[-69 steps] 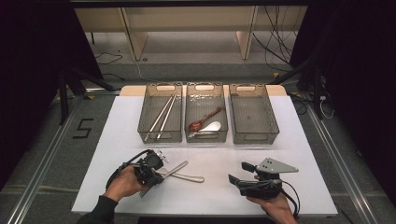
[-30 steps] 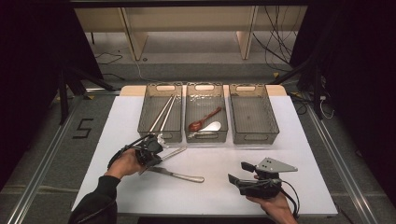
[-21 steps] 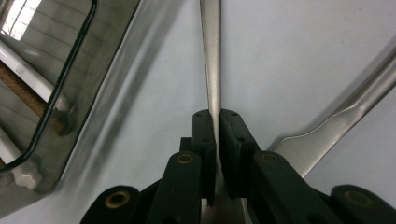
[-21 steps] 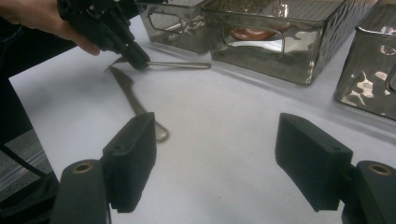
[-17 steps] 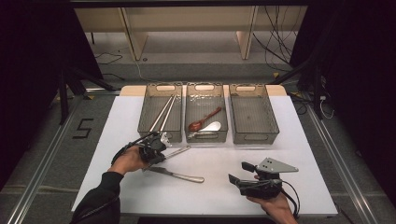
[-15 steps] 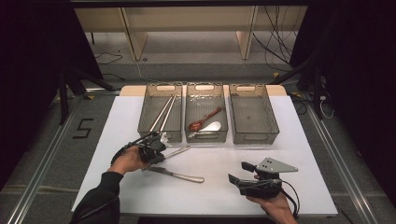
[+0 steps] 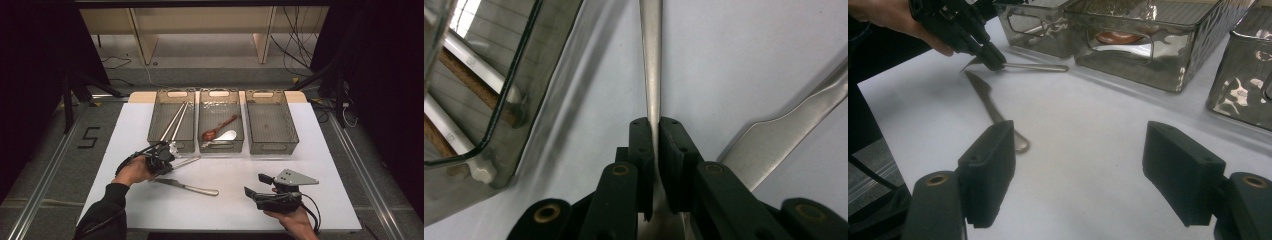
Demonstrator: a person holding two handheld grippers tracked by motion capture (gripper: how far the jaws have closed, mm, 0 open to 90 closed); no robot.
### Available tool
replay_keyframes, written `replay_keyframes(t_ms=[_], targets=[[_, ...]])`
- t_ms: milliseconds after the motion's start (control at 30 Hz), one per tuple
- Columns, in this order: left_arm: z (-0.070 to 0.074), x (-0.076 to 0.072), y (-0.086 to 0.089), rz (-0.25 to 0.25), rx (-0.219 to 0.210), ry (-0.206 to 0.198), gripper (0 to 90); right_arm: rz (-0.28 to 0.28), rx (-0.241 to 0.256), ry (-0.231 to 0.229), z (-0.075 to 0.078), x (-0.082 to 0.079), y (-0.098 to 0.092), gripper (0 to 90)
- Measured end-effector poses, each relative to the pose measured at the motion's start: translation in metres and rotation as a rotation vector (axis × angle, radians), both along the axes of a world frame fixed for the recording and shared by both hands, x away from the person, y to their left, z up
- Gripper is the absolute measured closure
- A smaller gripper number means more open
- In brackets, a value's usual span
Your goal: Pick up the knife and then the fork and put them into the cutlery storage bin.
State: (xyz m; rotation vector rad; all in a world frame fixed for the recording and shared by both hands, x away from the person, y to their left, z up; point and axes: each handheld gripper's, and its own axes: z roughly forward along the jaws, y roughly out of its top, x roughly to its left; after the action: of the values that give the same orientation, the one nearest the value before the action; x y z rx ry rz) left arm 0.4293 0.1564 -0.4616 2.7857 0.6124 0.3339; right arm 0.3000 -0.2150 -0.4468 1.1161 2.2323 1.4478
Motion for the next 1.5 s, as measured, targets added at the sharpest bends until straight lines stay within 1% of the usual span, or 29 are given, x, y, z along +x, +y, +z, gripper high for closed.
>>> replay_keyframes(t_ms=[100,167,200,233,300,333,433,467,533,567,600,633,667,700,767,800,833,900,1000,1067,1100,1200,1233,1333,1367,1500], targets=[[0.001,0.0,0.0,0.004,-0.007,0.004,80.9,-0.001,-0.001,-0.002,0.0,0.0,0.0,30.1],[0.001,-0.001,0.0,0.019,-0.015,0.005,78.1,0.0,-0.001,-0.001,0.0,0.0,0.0,30.1],[0.002,-0.001,0.0,0.023,-0.013,0.002,75.0,-0.001,-0.002,-0.002,0.0,0.0,0.0,30.1],[0.003,-0.002,0.0,0.023,-0.01,-0.003,74.4,0.0,-0.002,-0.002,0.0,0.0,0.0,30.1],[0.005,-0.004,0.0,0.035,-0.02,-0.01,72.3,0.0,-0.001,-0.002,0.001,0.0,0.0,30.1],[0.007,-0.004,0.001,0.038,-0.021,-0.013,68.9,0.001,-0.001,-0.003,0.001,0.0,0.0,30.1],[0.01,-0.007,0.001,0.06,-0.064,-0.009,63.4,0.0,0.001,-0.005,0.001,-0.001,0.0,30.1],[0.012,-0.008,0.001,0.057,-0.064,-0.005,60.5,-0.001,0.001,-0.006,0.001,-0.001,0.0,30.1],[0.016,-0.012,0.001,0.056,-0.094,0.009,58.5,0.0,0.002,-0.009,0.001,-0.001,0.0,30.1],[0.017,-0.014,0.001,0.053,-0.098,0.013,57.1,-0.001,0.001,-0.008,0.002,-0.001,0.0,30.1],[0.019,-0.016,0.001,0.061,-0.106,0.01,55.1,-0.002,0.001,-0.007,0.002,-0.001,0.0,30.1],[0.021,-0.018,0.001,0.064,-0.104,0.01,53.9,-0.001,0.001,-0.008,0.001,-0.001,0.0,30.1],[0.023,-0.02,0.002,0.07,-0.115,0.004,52.3,0.0,0.0,-0.008,0.001,-0.001,0.0,30.1],[0.025,-0.022,0.002,0.074,-0.134,-0.002,51.0,0.002,0.0,-0.01,0.002,-0.001,0.0,30.1],[0.028,-0.026,0.002,0.067,-0.176,-0.003,49.7,0.003,-0.001,-0.011,0.002,-0.001,0.0,30.1],[0.029,-0.029,0.001,0.054,-0.192,0.0,49.5,0.003,-0.001,-0.011,0.002,-0.001,0.0,30.1],[0.029,-0.031,0.0,0.051,-0.203,0.011,48.7,0.002,-0.001,-0.01,0.002,0.0,0.0,30.1],[0.028,-0.035,-0.003,0.029,-0.193,0.021,47.0,0.002,-0.001,-0.011,0.002,0.0,0.001,30.1],[0.023,-0.039,-0.011,-0.001,-0.194,0.047,44.9,0.003,-0.002,-0.008,0.002,-0.001,0.001,30.1],[0.021,-0.041,-0.014,-0.02,-0.186,0.054,44.0,0.004,-0.002,-0.009,0.002,-0.001,0.001,30.1],[0.02,-0.042,-0.016,-0.025,-0.192,0.059,43.7,0.003,-0.002,-0.011,0.002,-0.001,0.001,30.1],[0.016,-0.043,-0.022,-0.052,-0.183,0.07,42.9,0.003,0.0,-0.012,0.002,-0.001,0.0,30.1],[0.015,-0.043,-0.024,-0.068,-0.175,0.076,42.7,0.003,-0.001,-0.012,0.002,-0.001,0.0,30.1],[0.011,-0.043,-0.03,-0.091,-0.162,0.085,41.3,0.004,-0.002,-0.009,0.002,-0.001,0.001,30.1],[0.009,-0.043,-0.032,-0.097,-0.163,0.088,41.2,0.004,-0.002,-0.007,0.002,-0.001,0.001,30.1],[0.004,-0.041,-0.037,-0.127,-0.144,0.101,42.6,0.004,-0.001,-0.007,0.002,-0.001,0.001,30.1]])
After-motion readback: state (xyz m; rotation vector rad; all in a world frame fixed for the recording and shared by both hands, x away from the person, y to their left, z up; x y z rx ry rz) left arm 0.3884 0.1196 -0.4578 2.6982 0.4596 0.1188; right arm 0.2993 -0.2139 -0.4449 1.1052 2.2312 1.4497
